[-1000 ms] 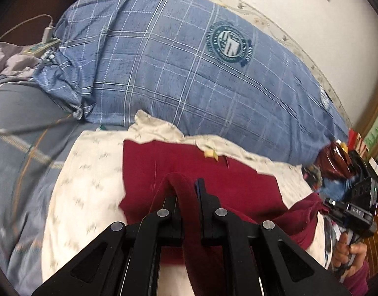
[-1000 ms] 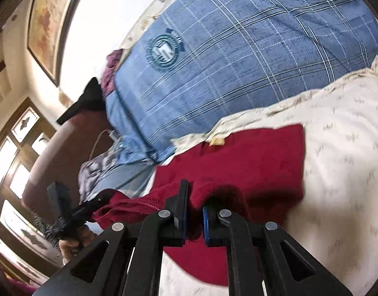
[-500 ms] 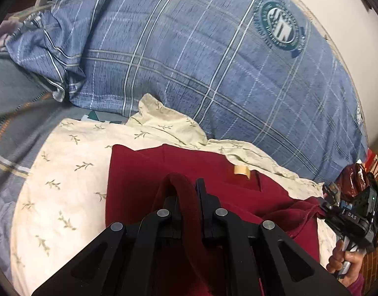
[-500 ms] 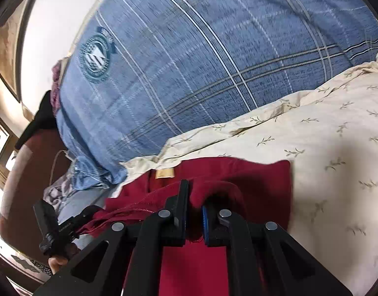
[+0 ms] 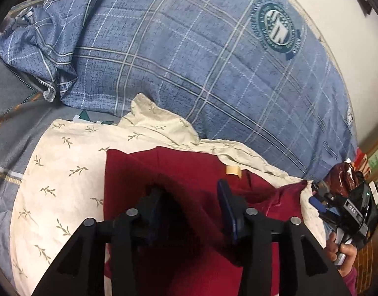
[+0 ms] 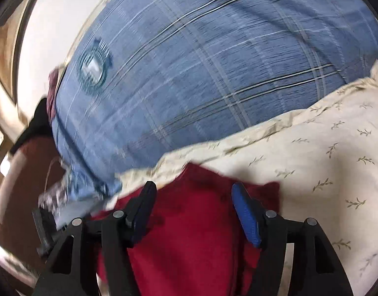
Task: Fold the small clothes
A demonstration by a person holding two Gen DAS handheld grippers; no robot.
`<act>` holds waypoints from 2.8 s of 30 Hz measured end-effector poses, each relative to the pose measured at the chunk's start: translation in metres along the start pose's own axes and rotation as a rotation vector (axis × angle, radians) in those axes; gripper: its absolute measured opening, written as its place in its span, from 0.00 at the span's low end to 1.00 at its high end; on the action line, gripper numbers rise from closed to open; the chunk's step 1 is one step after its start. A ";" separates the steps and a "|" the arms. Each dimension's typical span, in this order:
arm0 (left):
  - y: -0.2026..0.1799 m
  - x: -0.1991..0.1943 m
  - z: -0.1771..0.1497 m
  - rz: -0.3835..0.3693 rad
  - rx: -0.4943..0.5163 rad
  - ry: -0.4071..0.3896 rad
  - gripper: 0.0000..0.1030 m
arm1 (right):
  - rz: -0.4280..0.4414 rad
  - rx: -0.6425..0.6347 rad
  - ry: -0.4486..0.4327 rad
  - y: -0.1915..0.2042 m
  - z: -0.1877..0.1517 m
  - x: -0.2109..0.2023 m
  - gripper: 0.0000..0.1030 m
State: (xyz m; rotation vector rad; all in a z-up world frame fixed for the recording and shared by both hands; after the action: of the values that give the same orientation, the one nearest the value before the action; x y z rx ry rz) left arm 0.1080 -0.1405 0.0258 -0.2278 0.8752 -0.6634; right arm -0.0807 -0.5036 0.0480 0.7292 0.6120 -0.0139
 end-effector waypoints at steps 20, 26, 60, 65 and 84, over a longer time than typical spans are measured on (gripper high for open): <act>0.024 -0.063 -0.030 0.164 -0.030 -0.017 0.81 | -0.112 -0.262 0.134 0.098 -0.036 0.090 0.58; 0.018 -0.052 -0.054 0.158 0.024 0.043 0.80 | -0.108 -0.409 0.208 0.159 -0.073 0.157 0.55; 0.038 -0.042 -0.053 0.228 0.002 0.100 0.79 | -0.100 -0.558 0.312 0.257 -0.134 0.217 0.00; 0.040 -0.043 -0.052 0.231 -0.004 0.095 0.79 | -0.071 -0.480 0.296 0.250 -0.133 0.210 0.01; 0.021 -0.041 -0.036 0.092 0.058 0.016 0.52 | -0.038 -0.183 0.247 0.161 -0.104 0.143 0.48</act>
State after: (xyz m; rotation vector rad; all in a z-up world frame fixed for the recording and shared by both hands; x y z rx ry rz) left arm 0.0708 -0.0957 0.0202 -0.1301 0.8751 -0.6049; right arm 0.0187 -0.2891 0.0119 0.5448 0.8516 0.0973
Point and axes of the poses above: each gripper's, at about its wrist camera, not at the fingertips, and x roughly the way its jaws point, y to its left, z to its top, the point moved 5 cm from there along x, roughly the way its jaws point, and after that the axes turned 6 degrees about x, right-handed, at the moved point
